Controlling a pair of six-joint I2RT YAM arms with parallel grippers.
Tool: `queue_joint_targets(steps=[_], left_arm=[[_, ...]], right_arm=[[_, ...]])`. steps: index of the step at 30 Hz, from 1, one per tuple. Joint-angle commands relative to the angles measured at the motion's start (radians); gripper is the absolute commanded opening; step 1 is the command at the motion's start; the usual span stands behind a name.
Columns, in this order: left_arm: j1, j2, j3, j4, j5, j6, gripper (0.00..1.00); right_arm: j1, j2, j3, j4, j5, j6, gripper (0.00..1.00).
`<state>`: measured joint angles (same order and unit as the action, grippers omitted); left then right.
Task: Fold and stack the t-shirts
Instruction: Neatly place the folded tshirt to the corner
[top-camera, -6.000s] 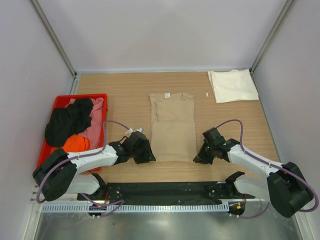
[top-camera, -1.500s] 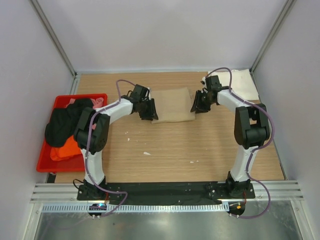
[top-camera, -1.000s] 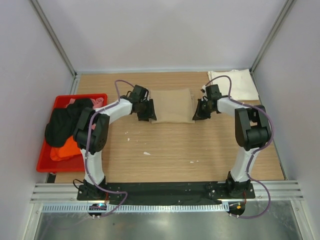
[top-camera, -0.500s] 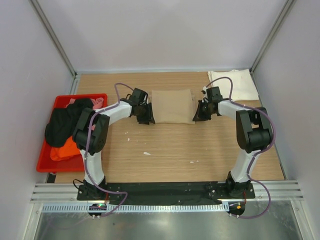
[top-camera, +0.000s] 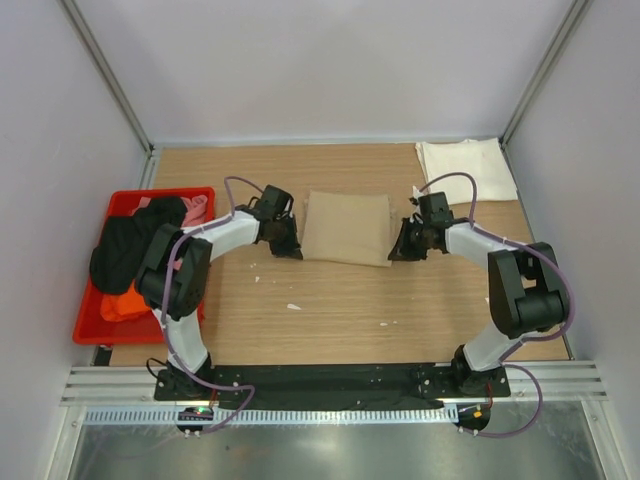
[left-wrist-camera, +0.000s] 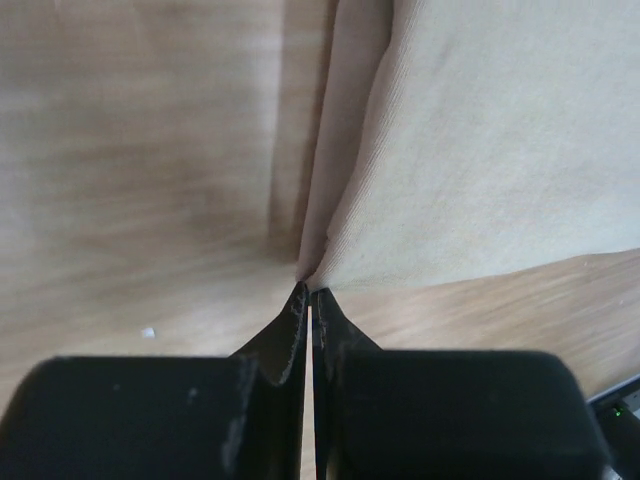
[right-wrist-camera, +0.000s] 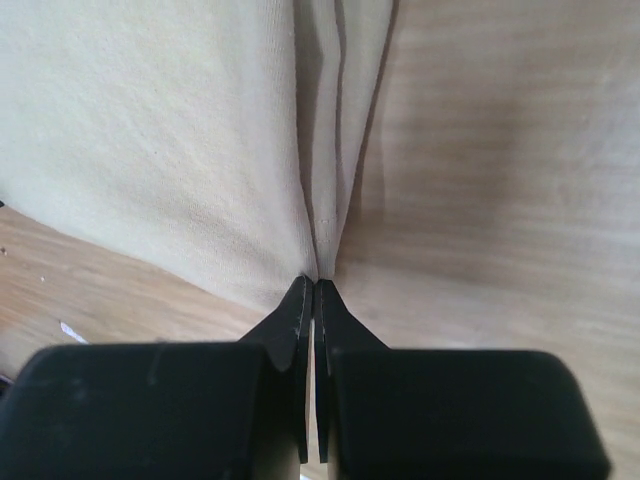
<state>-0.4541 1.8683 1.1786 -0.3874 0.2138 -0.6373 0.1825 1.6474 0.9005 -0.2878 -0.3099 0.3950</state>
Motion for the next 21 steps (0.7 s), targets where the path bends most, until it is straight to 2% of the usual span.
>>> queue_joint_targets(steps=[1,10,12,14,18,21], left_arm=[[-0.015,-0.109,-0.075,-0.054,-0.047,-0.021,0.0],[-0.103,-0.235,-0.212,-0.082,-0.08,-0.068,0.01],[-0.118,-0.264,-0.22,-0.105,-0.097,-0.074,0.1],[-0.13,-0.3,-0.226,-0.129,-0.114,-0.087,0.25],[-0.138,-0.366,-0.212,-0.149,-0.142,-0.099,0.34],[-0.138,-0.389,-0.162,-0.142,-0.156,-0.085,0.36]], right_arm=[[0.021,-0.089,-0.066,-0.007,0.026,0.047,0.01],[0.037,-0.32,-0.235,-0.086,0.117,0.122,0.06],[0.038,-0.353,-0.267,-0.082,0.109,0.146,0.12],[0.04,-0.389,-0.293,-0.076,0.086,0.163,0.23],[0.041,-0.46,-0.276,-0.122,0.1,0.176,0.39],[0.041,-0.471,-0.21,-0.159,0.153,0.162,0.5]])
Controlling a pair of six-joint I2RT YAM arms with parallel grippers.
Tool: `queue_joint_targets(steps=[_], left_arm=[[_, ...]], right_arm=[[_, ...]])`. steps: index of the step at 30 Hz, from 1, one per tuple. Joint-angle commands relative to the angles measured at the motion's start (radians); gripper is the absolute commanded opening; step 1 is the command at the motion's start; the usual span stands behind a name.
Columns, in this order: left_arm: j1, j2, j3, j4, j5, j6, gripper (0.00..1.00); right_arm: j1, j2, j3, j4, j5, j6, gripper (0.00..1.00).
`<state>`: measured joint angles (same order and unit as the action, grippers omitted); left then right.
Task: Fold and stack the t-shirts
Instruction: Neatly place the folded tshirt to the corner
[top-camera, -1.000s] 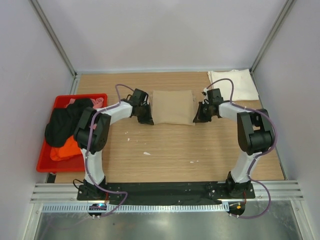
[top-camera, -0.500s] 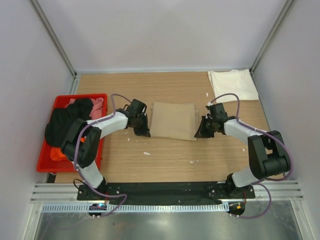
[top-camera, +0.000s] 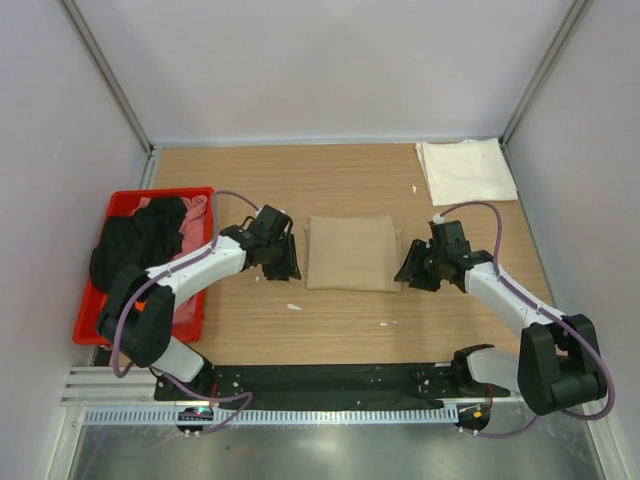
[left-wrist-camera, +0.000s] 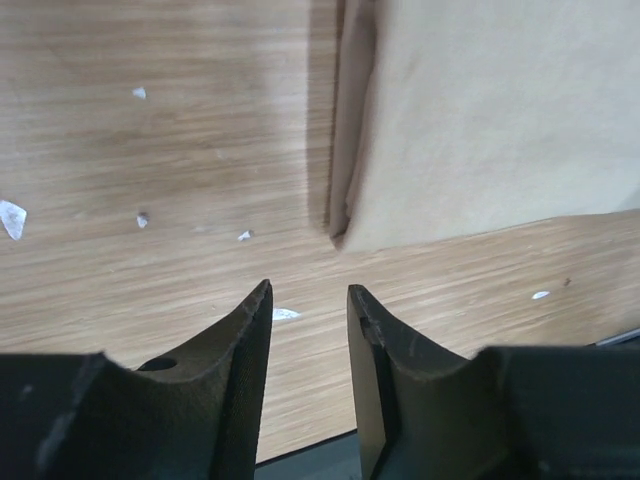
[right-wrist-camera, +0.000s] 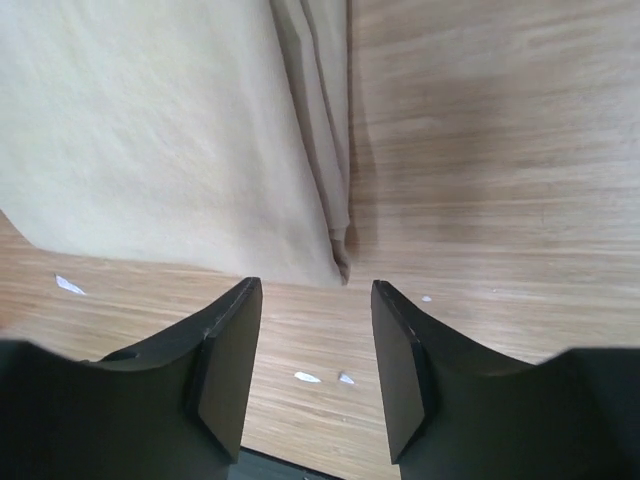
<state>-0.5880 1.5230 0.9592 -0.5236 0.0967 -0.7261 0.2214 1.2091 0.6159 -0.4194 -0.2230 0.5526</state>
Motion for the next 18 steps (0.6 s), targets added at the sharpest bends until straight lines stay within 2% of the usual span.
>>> queue_joint_targets(steps=[1,6,9,18], left_arm=[[-0.004,-0.041,0.071,0.003,-0.038,0.011,0.38],[0.005,0.064,0.174,0.043,-0.065,0.074,0.44],[0.045,0.132,0.223,0.102,0.053,0.077,0.44],[0.142,0.393,0.406,0.162,0.215,0.126,0.4]], right_arm=[[0.001,-0.026,0.091,-0.022,0.082,0.001,0.55],[-0.001,0.127,0.261,-0.002,0.116,-0.111,0.62],[-0.008,0.232,0.359,0.014,0.088,-0.18,0.64],[-0.112,0.452,0.534,0.053,-0.084,-0.272,0.66]])
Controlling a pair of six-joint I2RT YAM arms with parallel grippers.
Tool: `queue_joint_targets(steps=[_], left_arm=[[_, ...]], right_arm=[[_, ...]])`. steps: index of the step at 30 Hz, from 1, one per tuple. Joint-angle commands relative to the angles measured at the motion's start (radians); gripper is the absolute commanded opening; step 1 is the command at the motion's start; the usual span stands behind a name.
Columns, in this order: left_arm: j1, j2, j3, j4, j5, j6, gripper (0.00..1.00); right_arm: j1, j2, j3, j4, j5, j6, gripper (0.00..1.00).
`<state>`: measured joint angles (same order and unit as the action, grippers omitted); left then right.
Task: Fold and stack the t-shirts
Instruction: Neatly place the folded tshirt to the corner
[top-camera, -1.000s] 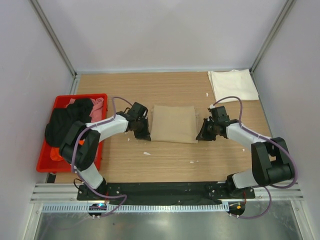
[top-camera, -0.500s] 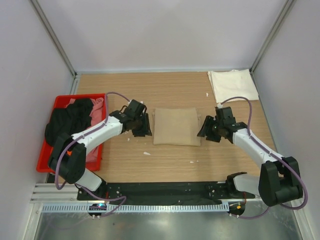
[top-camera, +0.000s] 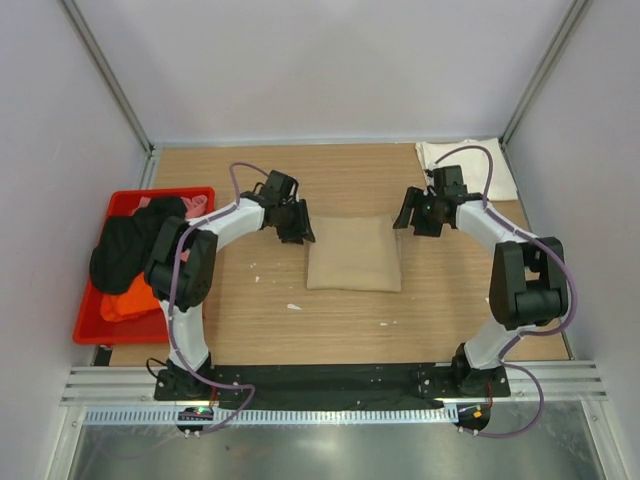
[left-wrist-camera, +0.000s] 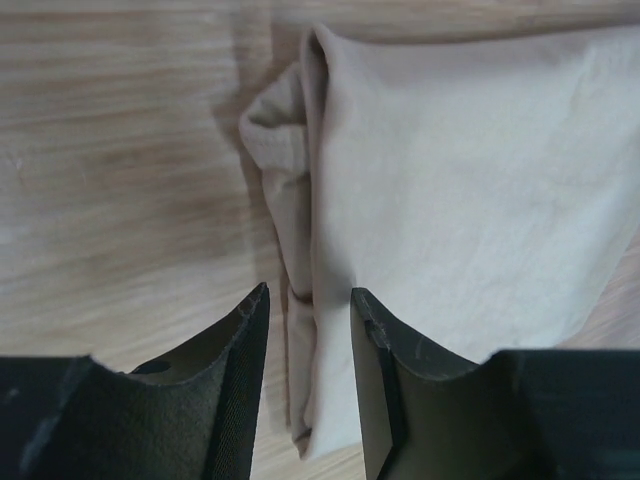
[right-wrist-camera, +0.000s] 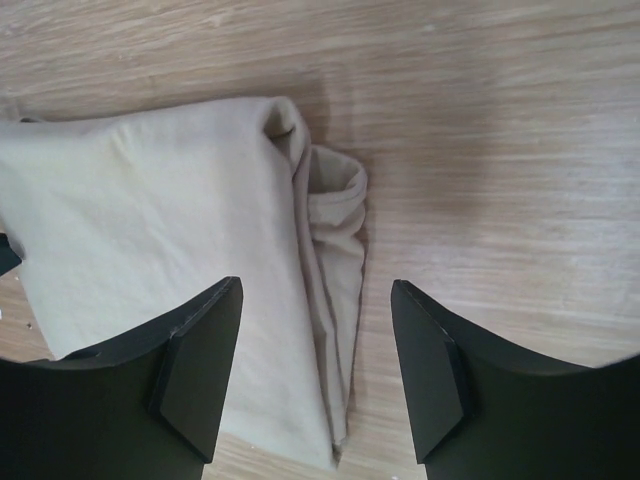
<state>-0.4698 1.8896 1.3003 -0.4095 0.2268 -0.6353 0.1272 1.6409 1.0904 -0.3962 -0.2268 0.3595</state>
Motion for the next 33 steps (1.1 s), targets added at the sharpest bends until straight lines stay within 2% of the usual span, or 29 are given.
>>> queue_joint_targets(steps=[1,5,8,20,29,32,33], left_arm=[[0.036,0.04,0.074,0.046,0.083,0.036,0.39],[0.059,0.086,0.105,0.049,0.083,0.028,0.39],[0.069,0.124,0.123,0.049,0.091,0.023,0.39],[0.089,0.194,0.132,0.055,0.117,0.019,0.36],[0.112,0.213,0.133,0.066,0.169,0.008,0.34],[0.118,0.212,0.12,0.07,0.164,0.009,0.34],[0.123,0.218,0.122,0.071,0.167,0.009,0.34]], right_arm=[[-0.02,0.057,0.081,0.023,-0.092,-0.092,0.67],[-0.031,0.164,0.131,0.005,-0.172,-0.148,0.71],[-0.038,0.22,0.149,0.01,-0.177,-0.162,0.72],[-0.041,0.27,0.128,0.034,-0.299,-0.231,0.71],[-0.04,0.333,0.141,0.043,-0.368,-0.271,0.61],[-0.041,0.326,0.144,0.037,-0.364,-0.284,0.52],[-0.04,0.32,0.143,0.04,-0.356,-0.286,0.46]])
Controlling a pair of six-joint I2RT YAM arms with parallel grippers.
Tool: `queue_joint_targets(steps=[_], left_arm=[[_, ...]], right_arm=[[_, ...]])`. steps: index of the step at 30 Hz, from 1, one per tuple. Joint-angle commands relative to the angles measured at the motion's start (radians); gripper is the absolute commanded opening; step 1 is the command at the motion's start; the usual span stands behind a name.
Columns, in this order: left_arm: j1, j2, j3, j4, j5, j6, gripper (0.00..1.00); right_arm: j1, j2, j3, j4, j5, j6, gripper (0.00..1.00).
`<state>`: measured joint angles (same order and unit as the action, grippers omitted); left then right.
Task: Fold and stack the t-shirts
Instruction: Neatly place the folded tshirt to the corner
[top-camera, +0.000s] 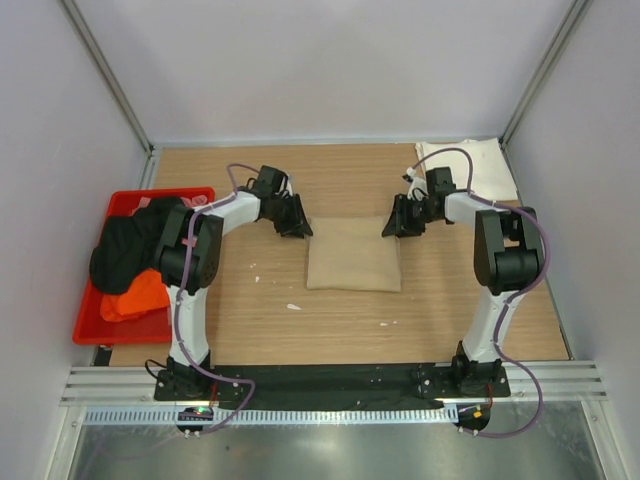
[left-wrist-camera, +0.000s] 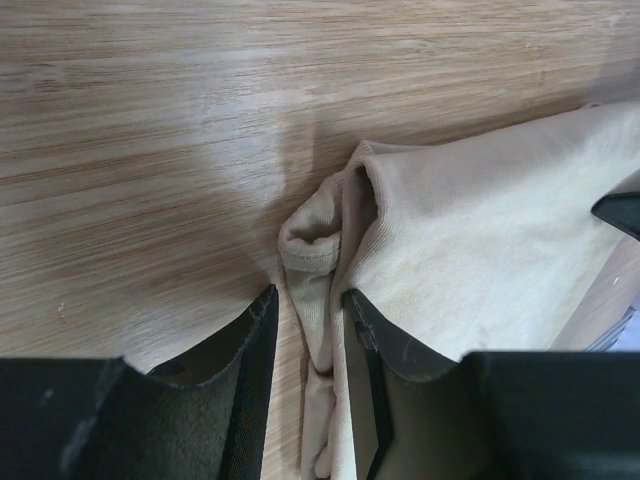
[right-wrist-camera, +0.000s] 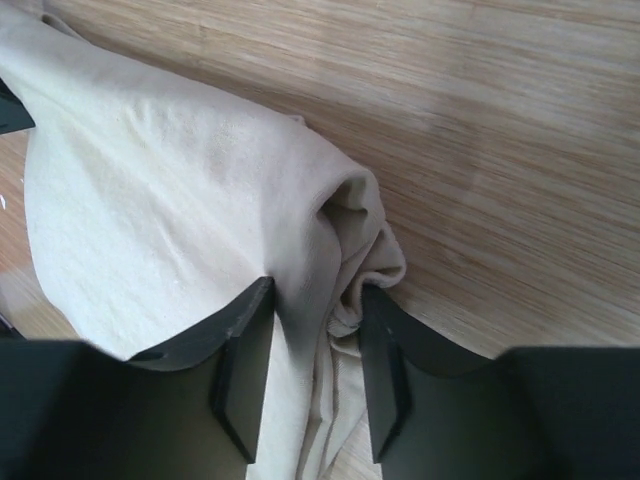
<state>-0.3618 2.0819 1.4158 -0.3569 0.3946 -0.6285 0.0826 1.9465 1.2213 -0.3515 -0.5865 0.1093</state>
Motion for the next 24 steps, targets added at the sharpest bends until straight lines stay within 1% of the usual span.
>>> queue_joint_targets(steps=[1,2,3,5,6,7,9,10,12,13,14,15,18,19,20,22,23,24], left_arm=[[0.02,0.029,0.009,0.016,0.003,0.001,0.34],[0.023,0.033,0.011,0.016,0.015,-0.002,0.34],[0.027,0.036,0.012,0.015,0.023,-0.01,0.34],[0.029,0.029,0.02,0.006,0.053,-0.011,0.34],[0.029,0.023,0.023,-0.005,0.056,-0.007,0.34],[0.027,-0.005,0.038,-0.048,0.052,0.012,0.35],[0.027,-0.038,0.055,-0.115,0.012,0.038,0.36],[0.027,-0.081,0.061,-0.173,0.006,0.062,0.38],[0.027,-0.135,0.048,-0.232,-0.009,0.094,0.4],[0.027,-0.161,0.032,-0.237,-0.013,0.102,0.4],[0.027,-0.224,-0.009,-0.234,-0.013,0.114,0.4],[0.026,-0.249,-0.024,-0.231,-0.013,0.119,0.41],[0.02,-0.342,-0.086,-0.232,0.009,0.127,0.41],[0.018,-0.364,-0.101,-0.232,0.024,0.131,0.41],[0.017,-0.396,-0.113,-0.231,0.024,0.139,0.41],[0.011,-0.424,-0.14,-0.231,0.038,0.142,0.42],[0.004,-0.442,-0.144,-0.229,0.044,0.142,0.42],[0.0,-0.45,-0.15,-0.225,0.049,0.141,0.42]], right_arm=[[0.003,0.008,0.012,0.0,0.007,-0.033,0.42],[0.003,-0.01,0.009,0.009,0.01,-0.025,0.38],[0.006,-0.021,0.004,0.035,0.013,-0.019,0.28],[0.014,-0.05,-0.012,0.065,0.02,-0.007,0.17],[0.019,-0.081,-0.014,0.083,0.031,-0.003,0.05],[0.022,-0.095,-0.013,0.085,0.06,-0.005,0.01],[0.039,-0.133,0.001,0.062,0.109,-0.025,0.02],[0.046,-0.144,0.024,0.049,0.181,-0.034,0.01],[0.055,-0.161,0.07,0.007,0.241,-0.072,0.01],[0.055,-0.167,0.092,-0.016,0.266,-0.089,0.01],[0.054,-0.167,0.116,-0.044,0.307,-0.106,0.01],[0.055,-0.166,0.138,-0.096,0.327,-0.121,0.01],[0.055,-0.149,0.225,-0.17,0.427,-0.177,0.01],[0.055,-0.144,0.236,-0.179,0.454,-0.197,0.01],[0.055,-0.141,0.245,-0.184,0.517,-0.207,0.01],[0.055,-0.133,0.27,-0.188,0.575,-0.241,0.01],[0.055,-0.13,0.277,-0.19,0.643,-0.252,0.01],[0.055,-0.127,0.285,-0.179,0.677,-0.263,0.01]])
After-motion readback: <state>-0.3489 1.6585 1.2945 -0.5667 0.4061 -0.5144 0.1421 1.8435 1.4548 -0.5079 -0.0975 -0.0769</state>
